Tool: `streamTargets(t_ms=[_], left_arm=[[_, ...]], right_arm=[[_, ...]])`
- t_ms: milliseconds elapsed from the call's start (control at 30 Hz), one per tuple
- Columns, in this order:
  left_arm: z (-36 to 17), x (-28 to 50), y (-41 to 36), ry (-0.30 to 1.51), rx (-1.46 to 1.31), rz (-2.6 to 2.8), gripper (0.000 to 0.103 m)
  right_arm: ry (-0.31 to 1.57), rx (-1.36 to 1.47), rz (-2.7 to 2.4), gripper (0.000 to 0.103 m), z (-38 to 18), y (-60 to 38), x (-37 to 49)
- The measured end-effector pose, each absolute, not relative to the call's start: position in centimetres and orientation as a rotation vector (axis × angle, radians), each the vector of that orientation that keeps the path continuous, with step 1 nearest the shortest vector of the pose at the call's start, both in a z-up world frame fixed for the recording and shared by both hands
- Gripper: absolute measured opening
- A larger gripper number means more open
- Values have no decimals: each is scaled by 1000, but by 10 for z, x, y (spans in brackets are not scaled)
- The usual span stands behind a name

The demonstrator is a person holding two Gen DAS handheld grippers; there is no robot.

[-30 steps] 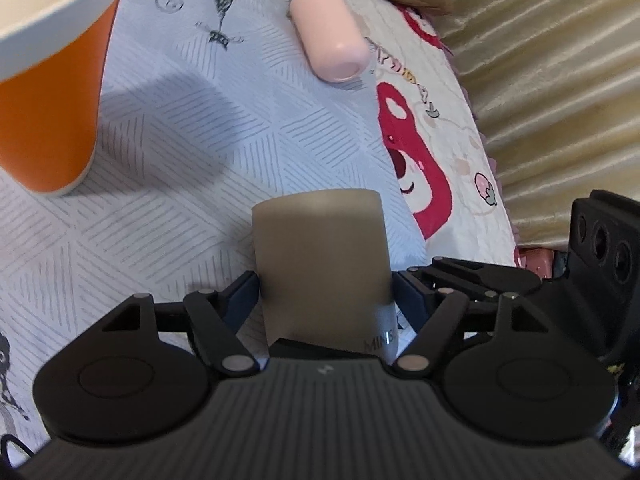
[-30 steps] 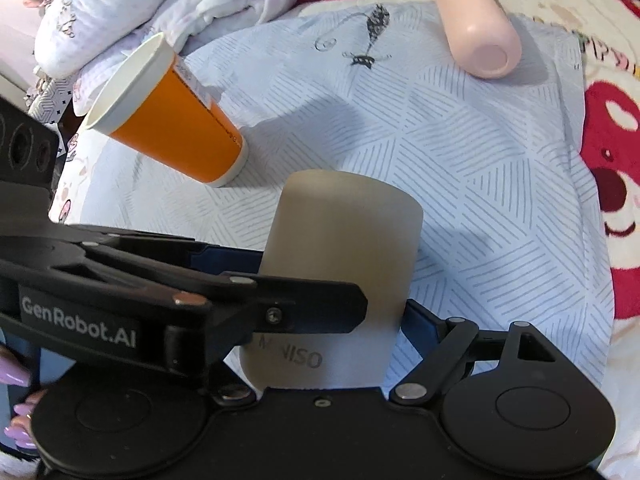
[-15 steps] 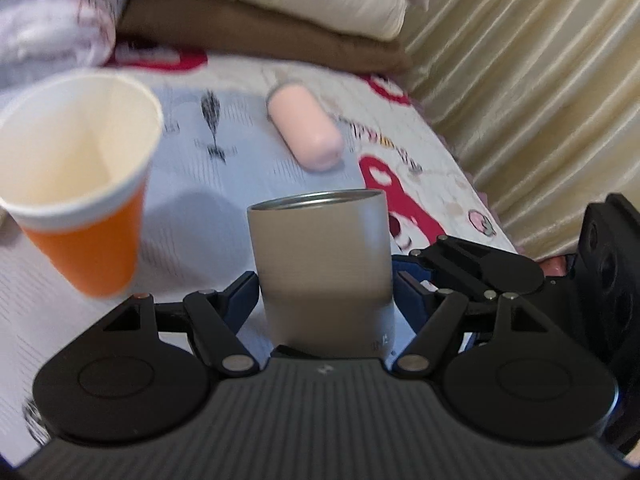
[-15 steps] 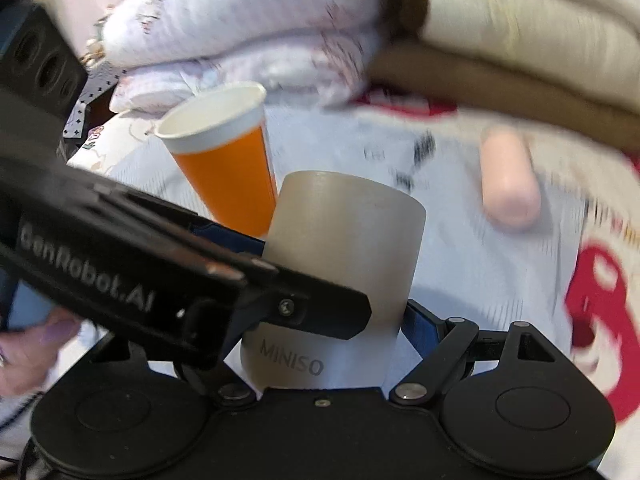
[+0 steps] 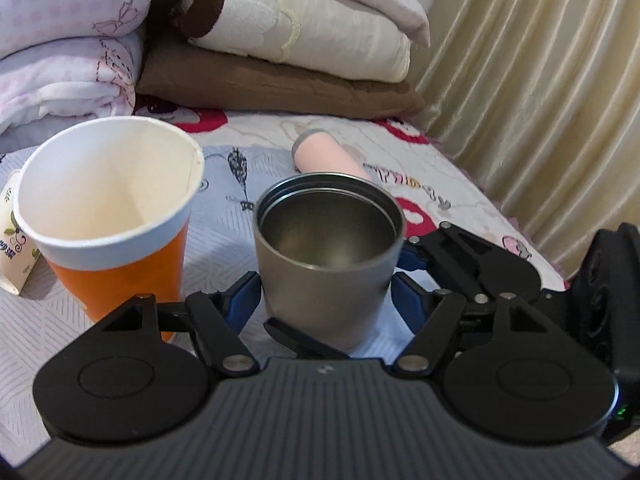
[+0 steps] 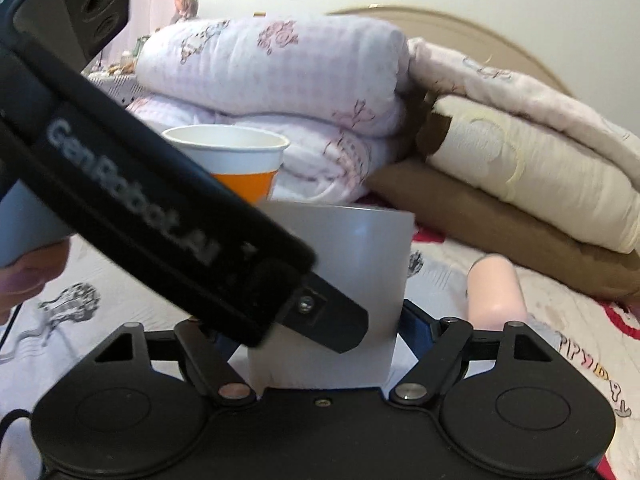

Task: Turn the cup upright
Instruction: 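Rotate the held tumbler opening-up with both grippers and set it on the cloth, then open both grippers and pull them back from the upright tumbler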

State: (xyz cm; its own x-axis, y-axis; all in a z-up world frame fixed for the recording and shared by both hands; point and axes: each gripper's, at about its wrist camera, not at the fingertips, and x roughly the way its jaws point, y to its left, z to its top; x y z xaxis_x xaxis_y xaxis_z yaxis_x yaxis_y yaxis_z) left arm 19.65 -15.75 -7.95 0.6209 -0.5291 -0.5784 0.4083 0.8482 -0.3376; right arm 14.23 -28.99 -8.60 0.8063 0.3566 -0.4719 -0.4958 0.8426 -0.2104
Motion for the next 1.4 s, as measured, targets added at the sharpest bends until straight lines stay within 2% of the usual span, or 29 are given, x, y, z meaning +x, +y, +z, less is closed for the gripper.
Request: streamTargets(t_ms=[233, 467, 800, 933, 1167, 1400], left_arm=[[-79, 192, -166, 647, -95, -500, 71], [-81, 192, -170, 662, -75, -518, 70], [-87, 186, -175, 726, -86, -519, 71], [-84, 188, -167, 778, -142, -519, 70], [-65, 179, -161, 812, -171, -493, 71], [-23, 151, -154, 781, -137, -474, 72]], right_arm=[[395, -284, 456, 82, -92, -288, 155], [415, -199, 456, 82, -93, -296, 158], [581, -194, 453, 82, -96, -294, 166], [639, -207, 454, 89, -89, -291, 166], [798, -225, 404, 90, -68, -291, 145], [850, -202, 363, 90, -26, -289, 122]])
